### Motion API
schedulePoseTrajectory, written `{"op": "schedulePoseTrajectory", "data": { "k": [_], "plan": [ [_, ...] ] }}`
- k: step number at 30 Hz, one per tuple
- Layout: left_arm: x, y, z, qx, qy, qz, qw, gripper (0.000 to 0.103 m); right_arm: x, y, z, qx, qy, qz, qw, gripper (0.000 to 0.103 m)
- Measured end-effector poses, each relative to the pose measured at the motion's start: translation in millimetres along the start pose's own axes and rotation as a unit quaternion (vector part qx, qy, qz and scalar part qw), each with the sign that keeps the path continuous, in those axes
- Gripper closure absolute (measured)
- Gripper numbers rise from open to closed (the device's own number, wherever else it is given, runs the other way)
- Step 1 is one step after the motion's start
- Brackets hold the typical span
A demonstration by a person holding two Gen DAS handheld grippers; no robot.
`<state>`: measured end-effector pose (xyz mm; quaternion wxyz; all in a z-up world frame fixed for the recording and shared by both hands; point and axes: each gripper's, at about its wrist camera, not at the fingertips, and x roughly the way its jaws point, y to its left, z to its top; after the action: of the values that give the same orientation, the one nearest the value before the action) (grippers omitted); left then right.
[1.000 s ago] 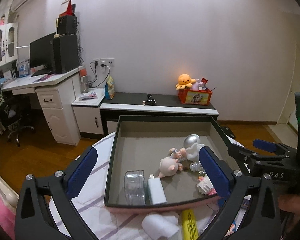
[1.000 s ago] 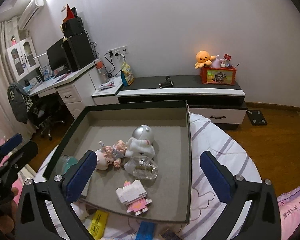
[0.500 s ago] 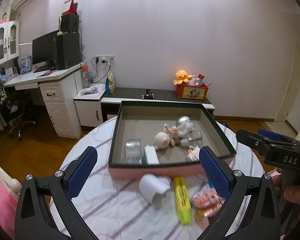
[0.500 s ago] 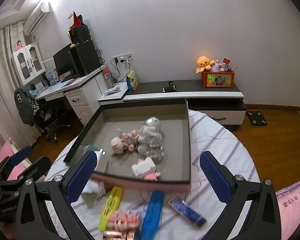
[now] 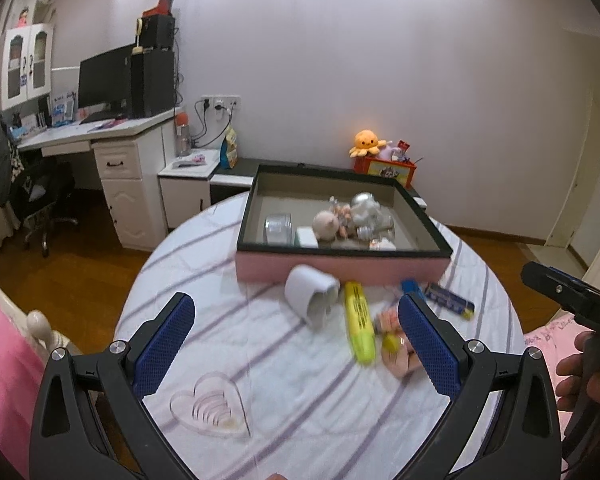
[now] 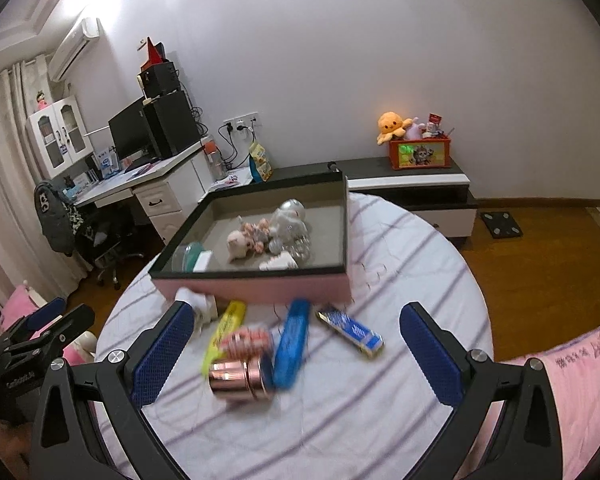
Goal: Organize rigid objects
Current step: 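Withdraw both tools from the box back over the remaining items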
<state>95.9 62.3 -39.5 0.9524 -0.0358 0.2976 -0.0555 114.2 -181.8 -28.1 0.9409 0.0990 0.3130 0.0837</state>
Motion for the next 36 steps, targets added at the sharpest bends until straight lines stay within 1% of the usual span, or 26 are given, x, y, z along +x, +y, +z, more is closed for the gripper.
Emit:
{"op": "schedulePoseTrajectory", "data": {
  "k": [4,8,14,18,24,29,36],
  "plan": [
    [-8,2,-23,-0.015,0.013,-0.003,0.9998,0.000,-12,-4,-25,0.012,0.002,-0.011,1.000,0.000],
    [-10,-2,-40,-0.007,0.024,0.000,0.9997,0.000,-16,-1,-44,0.003,0.015,-0.014,1.000,0.000],
    [-10,0,-43,-0.006,0.026,0.004,0.9996,0.000,-12,4,-52,-0.010,0.023,-0.012,1.000,0.000],
    [-2,1,-41,-0.004,0.031,0.004,0.9995,0.000,-4,2,-54,-0.011,0.031,-0.016,0.999,0.000],
    [28,1,-36,-0.006,0.049,0.005,0.9988,0.000,14,-9,-52,-0.010,0.045,-0.028,0.999,0.000],
    [48,0,-29,-0.005,0.054,0.005,0.9985,0.000,23,-17,-49,-0.012,0.051,-0.034,0.998,0.000],
    [95,-6,-17,0.003,0.073,0.012,0.9973,0.000,53,-32,-42,-0.021,0.070,-0.057,0.996,0.000]
  ]
}}
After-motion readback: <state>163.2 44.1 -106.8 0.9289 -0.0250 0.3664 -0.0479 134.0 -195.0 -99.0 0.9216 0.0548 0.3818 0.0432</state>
